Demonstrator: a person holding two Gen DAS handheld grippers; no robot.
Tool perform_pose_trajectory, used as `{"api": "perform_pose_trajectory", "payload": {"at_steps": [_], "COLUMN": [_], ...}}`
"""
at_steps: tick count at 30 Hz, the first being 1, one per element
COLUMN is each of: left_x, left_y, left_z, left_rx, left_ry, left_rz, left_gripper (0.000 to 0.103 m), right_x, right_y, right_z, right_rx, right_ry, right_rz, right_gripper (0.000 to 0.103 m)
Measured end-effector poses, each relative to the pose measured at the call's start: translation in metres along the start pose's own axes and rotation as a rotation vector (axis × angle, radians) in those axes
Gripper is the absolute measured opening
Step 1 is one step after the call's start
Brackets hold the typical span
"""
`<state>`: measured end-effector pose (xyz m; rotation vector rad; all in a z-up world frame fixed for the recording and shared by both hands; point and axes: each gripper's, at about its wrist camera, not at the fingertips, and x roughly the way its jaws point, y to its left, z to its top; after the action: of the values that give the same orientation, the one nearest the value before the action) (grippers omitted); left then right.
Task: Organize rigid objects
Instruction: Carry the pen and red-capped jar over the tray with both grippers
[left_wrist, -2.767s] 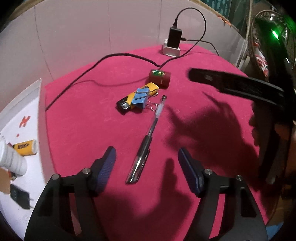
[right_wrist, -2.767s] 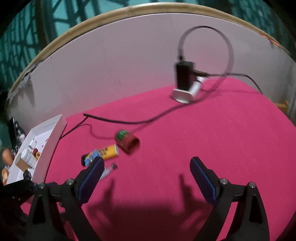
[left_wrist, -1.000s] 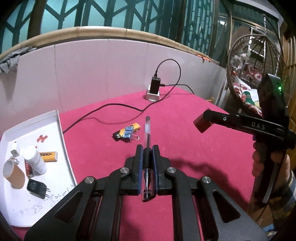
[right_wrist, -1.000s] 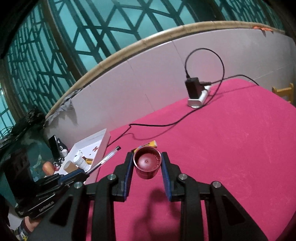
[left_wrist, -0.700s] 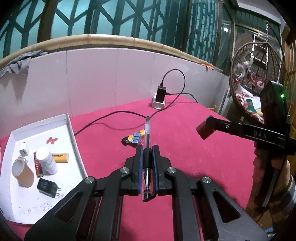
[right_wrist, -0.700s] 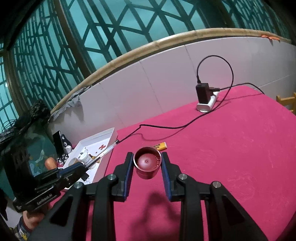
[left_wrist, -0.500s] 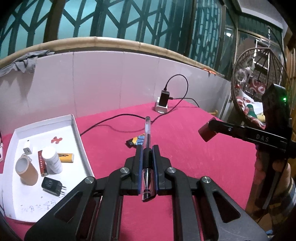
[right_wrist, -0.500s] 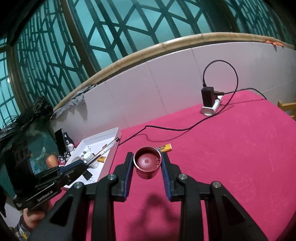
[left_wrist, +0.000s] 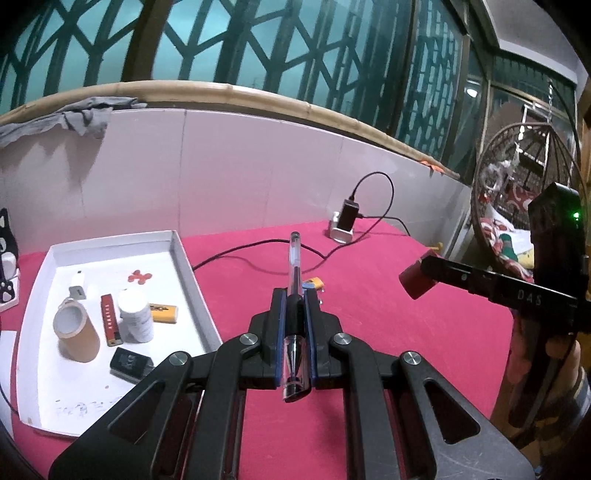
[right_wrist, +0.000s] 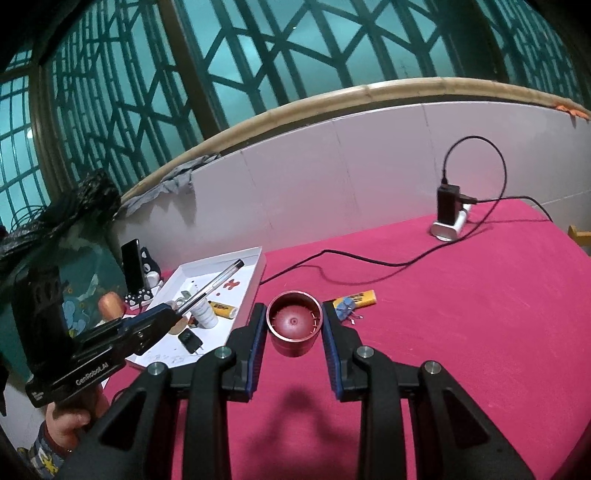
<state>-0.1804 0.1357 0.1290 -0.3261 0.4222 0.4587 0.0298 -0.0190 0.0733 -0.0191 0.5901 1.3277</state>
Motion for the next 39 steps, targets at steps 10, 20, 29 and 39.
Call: {"api": "perform_pose_trajectory", "payload": {"at_steps": [10, 20, 29, 39], "left_x": [-0.012, -0.02, -0.027, -0.043], "left_y": [0.019, 0.038, 0.066, 0.115], "left_z": [0.002, 0.002, -0.001, -0.003], "left_rx": [-0.045, -0.085, -0.136, -0.214], "left_ry": [-0.03, -0.046, -0.062, -0.096], "left_rz": [0.02, 0.049, 0.095, 0.187], "left_gripper": [0.009, 0.009, 0.009, 0.009], "right_x": [0.012, 0.027, 0.054, 0.096], "right_y": [0.022, 0.049, 0.076, 0.112], "right_z": [0.003, 0.012, 0.014, 0.012], "right_rx": [-0.045, -0.102, -0.161, -0.242], "right_ry": [0.025, 0.043, 0.079, 0.135], "right_rz": [0.026, 0.057, 0.088, 0.07], "right_gripper": [0.028, 0.028, 0.028, 0.028]}}
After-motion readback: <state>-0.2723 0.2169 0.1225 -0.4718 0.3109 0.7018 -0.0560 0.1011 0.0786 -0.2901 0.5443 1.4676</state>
